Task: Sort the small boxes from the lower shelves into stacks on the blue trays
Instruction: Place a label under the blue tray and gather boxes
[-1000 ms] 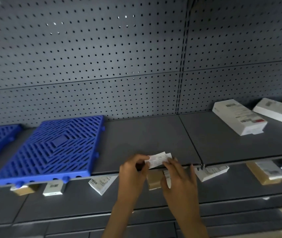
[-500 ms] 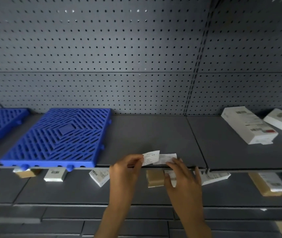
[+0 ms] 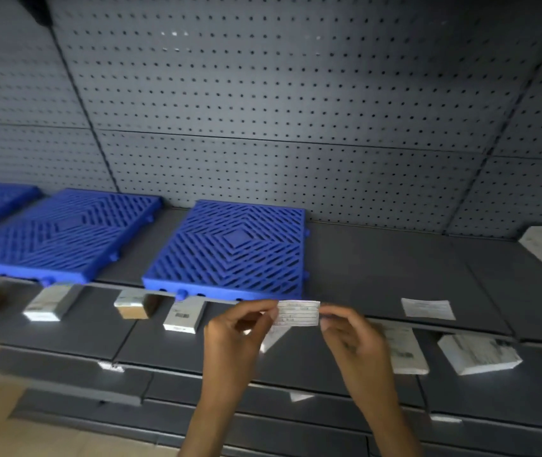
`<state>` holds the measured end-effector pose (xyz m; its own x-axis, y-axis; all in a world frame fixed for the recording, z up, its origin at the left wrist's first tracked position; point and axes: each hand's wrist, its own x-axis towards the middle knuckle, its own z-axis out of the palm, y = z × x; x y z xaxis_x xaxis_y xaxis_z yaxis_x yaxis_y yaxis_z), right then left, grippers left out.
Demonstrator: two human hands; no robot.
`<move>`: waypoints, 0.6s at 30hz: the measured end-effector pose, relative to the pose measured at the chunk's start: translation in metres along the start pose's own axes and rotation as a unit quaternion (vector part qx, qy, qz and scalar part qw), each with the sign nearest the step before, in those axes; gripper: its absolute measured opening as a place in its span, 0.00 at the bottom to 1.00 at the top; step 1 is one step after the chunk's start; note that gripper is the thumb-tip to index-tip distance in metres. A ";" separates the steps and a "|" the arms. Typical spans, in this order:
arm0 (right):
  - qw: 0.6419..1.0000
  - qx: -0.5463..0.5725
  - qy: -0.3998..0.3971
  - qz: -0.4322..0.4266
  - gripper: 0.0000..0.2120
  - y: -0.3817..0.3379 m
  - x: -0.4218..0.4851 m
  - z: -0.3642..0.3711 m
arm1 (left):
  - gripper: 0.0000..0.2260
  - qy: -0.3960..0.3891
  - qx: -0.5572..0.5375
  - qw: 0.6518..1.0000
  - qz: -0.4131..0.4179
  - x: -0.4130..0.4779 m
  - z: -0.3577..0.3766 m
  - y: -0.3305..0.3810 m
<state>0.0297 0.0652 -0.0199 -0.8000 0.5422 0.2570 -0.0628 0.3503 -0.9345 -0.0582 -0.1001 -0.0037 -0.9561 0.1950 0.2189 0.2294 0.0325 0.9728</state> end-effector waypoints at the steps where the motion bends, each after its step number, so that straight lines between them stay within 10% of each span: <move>1: 1.000 0.004 -0.007 -0.003 0.11 -0.007 -0.004 0.019 | 0.06 0.003 -0.011 1.000 -0.002 0.002 -0.020 -0.002; 18: 0.993 0.034 -0.112 -0.027 0.05 -0.085 -0.029 0.273 | 0.08 0.117 -0.019 0.992 -0.033 0.028 -0.282 -0.038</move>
<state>-0.1048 -0.1893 -0.0150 -0.9062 0.3386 0.2532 -0.1435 0.3170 -0.9375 -0.1451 -0.3723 -0.0128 -0.9860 -0.0397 0.1622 0.1624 -0.0012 0.9867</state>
